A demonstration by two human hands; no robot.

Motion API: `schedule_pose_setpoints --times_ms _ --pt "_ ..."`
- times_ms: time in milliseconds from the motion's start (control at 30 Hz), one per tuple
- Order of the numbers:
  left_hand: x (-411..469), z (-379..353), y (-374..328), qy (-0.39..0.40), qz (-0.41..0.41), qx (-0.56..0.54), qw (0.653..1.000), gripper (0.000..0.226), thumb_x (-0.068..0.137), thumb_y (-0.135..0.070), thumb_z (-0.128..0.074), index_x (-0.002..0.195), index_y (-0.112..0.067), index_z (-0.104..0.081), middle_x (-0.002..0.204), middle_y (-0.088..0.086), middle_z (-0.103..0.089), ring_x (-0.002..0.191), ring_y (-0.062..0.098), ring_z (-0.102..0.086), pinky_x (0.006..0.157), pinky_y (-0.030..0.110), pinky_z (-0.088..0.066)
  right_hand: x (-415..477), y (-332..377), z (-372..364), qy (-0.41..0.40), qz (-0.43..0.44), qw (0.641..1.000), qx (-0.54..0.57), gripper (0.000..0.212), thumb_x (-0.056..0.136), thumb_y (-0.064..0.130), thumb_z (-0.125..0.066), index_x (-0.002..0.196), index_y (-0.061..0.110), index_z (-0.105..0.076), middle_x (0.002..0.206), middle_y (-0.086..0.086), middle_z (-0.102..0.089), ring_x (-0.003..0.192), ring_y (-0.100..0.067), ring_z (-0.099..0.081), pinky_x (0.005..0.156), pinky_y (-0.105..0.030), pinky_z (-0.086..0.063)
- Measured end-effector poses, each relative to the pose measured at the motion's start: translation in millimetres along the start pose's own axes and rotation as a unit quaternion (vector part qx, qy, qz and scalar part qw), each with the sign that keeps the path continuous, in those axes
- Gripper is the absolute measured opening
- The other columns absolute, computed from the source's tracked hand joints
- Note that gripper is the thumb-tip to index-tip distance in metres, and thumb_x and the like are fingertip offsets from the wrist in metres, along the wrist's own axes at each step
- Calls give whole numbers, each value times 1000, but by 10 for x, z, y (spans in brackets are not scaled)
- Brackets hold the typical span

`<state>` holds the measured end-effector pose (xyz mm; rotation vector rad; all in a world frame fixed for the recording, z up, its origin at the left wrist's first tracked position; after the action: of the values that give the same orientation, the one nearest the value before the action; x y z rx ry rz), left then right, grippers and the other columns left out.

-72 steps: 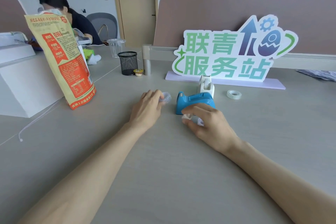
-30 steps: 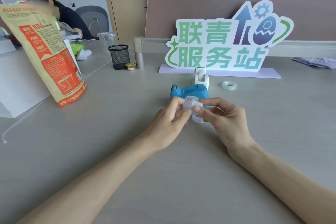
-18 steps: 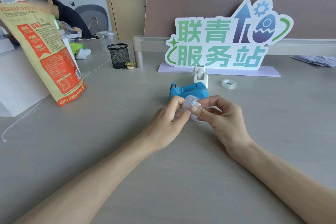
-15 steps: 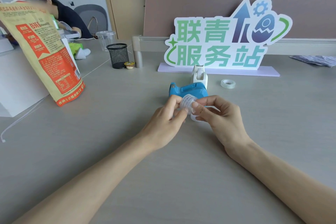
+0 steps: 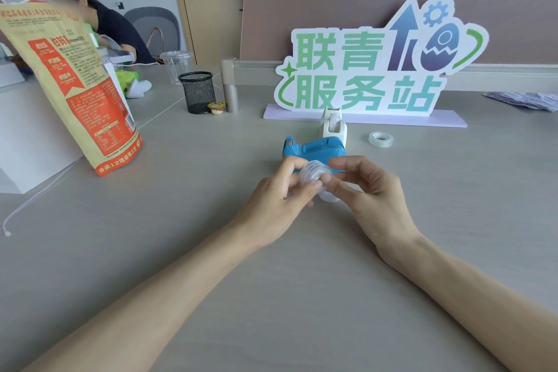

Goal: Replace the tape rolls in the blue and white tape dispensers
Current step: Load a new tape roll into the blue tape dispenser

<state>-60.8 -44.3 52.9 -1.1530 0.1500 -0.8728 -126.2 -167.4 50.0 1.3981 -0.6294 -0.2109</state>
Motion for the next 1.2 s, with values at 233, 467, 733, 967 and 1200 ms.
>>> schedule_pose_setpoints --times_ms 233,467,733,967,1200 --pt "20 43 -9 -14 -21 20 999 21 95 -29 -57 114 -21 -58 106 -9 -69 94 6 -65 84 21 -49 10 -13 -45 24 4 1000 7 18 88 9 -69 106 10 -69 97 -4 -74 90 -9 -67 78 -16 -52" --pt "25 124 -28 -44 -15 -3 999 28 91 -30 -63 118 -25 -59 100 -9 -68 85 7 -65 81 23 -51 8 -44 -49 32 -26 996 75 19 85 8 -69 104 10 -67 98 -5 -73 87 -13 -71 83 -26 -57" --pt "8 186 -102 -72 -39 27 996 39 84 -33 -71 120 -27 -60 103 -13 -69 90 5 -62 76 15 -45 -3 -80 -76 45 -56 991 115 23 85 11 -68 107 7 -66 100 -10 -76 94 -20 -72 90 -34 -57" --pt "-82 267 -381 -132 -175 140 966 47 75 -33 -78 119 -19 -65 110 -18 -58 91 -7 -50 74 4 -37 -43 -90 -224 125 -137 954 236 34 84 18 -63 113 -1 -64 100 -13 -74 86 -17 -72 78 -24 -58" --pt "-117 399 -380 -186 -163 98 964 28 73 -32 -80 98 -25 -69 93 -15 -64 81 13 -54 66 20 -41 -69 -99 -272 158 -161 949 221 26 83 23 -62 106 11 -67 98 -7 -75 91 -14 -72 78 -21 -57"
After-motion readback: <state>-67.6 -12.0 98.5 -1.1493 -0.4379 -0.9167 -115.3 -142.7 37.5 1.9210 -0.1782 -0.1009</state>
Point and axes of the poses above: each hand's wrist, its own x-axis towards the middle knuckle, its own z-axis out of the back of the hand, y = z × x, the point moved 10 cm from there along x, towards the middle knuckle
